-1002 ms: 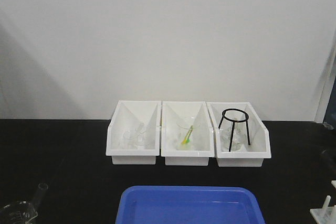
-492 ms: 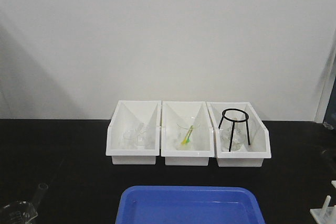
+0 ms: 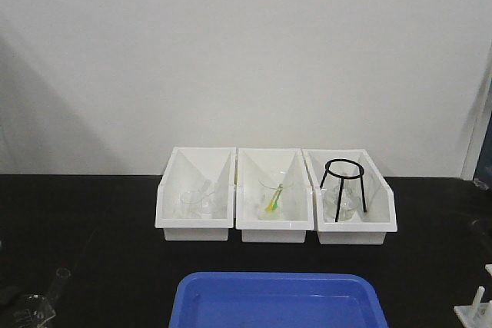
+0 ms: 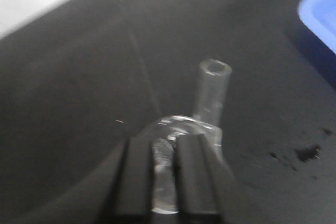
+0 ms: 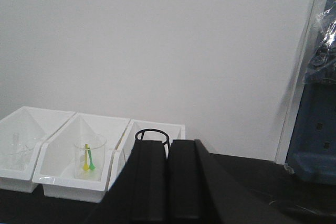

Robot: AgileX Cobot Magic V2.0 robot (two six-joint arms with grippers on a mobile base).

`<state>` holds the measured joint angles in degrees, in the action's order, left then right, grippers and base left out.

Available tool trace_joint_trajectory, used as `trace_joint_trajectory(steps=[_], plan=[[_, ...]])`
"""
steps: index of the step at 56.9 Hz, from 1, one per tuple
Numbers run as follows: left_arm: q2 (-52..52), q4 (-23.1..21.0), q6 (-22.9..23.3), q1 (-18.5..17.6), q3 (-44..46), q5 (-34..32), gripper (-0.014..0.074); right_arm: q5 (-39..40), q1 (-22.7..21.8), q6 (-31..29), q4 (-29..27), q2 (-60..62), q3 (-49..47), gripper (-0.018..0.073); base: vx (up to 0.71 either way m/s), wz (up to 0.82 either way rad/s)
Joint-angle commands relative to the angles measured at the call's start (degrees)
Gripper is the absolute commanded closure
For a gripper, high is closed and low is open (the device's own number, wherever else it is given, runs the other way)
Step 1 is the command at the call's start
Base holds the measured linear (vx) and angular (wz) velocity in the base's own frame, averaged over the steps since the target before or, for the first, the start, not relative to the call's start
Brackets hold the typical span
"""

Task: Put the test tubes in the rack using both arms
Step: 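Close the left gripper on the tube and lift it from the beaker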

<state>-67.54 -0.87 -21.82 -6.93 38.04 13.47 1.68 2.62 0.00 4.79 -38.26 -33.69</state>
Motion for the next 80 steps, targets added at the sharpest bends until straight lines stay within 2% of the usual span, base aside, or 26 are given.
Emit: trace_joint_trajectory(steps=[1,6,14,21,30,45,51,58,75,80], plan=[[-2.54,-0.86,-0.02,-1.80,2.00,-6.50,0.0146,5.05,0.03,0.00,0.27,-0.23,-2.09,0.0567,0.00,0.00],[-5.74,-0.86,0.10,-2.56,2.00,-9.71,0.0056,5.05,0.03,0.00,0.27,-0.23,-2.09,0.0567,0.00,0.00],[-9.33,-0.86,0.09,-2.81,2.00,-14.03,-0.0007,5.17,0.03,0.00,0.27,-0.23,-2.09,0.0567,0.00,0.00],[-11.61,-1.60,0.70,-2.81,2.00,-17.42,0.0003,5.27,0.03,0.00,0.27,-0.23,-2.09,0.0567,0.00,0.00],[-13.88,-1.81,4.21,-2.81,2.00,-21.53,0.0012,5.35,0.03,0.00,0.27,-0.23,-2.09,0.0567,0.00,0.00],[-16.63,-1.75,4.20,-2.81,2.00,-25.94,0.0054,5.35,0.03,0.00,0.27,-0.23,-2.09,0.0567,0.00,0.00],[-17.59,-1.75,4.20,-2.81,2.00,-26.62,0.0103,5.35,0.03,0.00,0.27,-0.23,-2.09,0.0567,0.00,0.00],[-18.26,-1.75,4.20,-2.81,2.00,-27.79,0.0208,5.29,0.03,0.00,0.27,-0.23,-2.09,0.0567,0.00,0.00],[-18.26,-1.75,4.20,-2.81,2.00,-32.22,0.0618,5.29,0.03,0.00,0.27,-0.23,-2.09,0.0567,0.00,0.00],[-18.26,-1.75,4.20,-2.81,2.00,-32.40,0.0619,5.29,0.03,0.00,0.27,-0.23,-2.09,0.0567,0.00,0.00]])
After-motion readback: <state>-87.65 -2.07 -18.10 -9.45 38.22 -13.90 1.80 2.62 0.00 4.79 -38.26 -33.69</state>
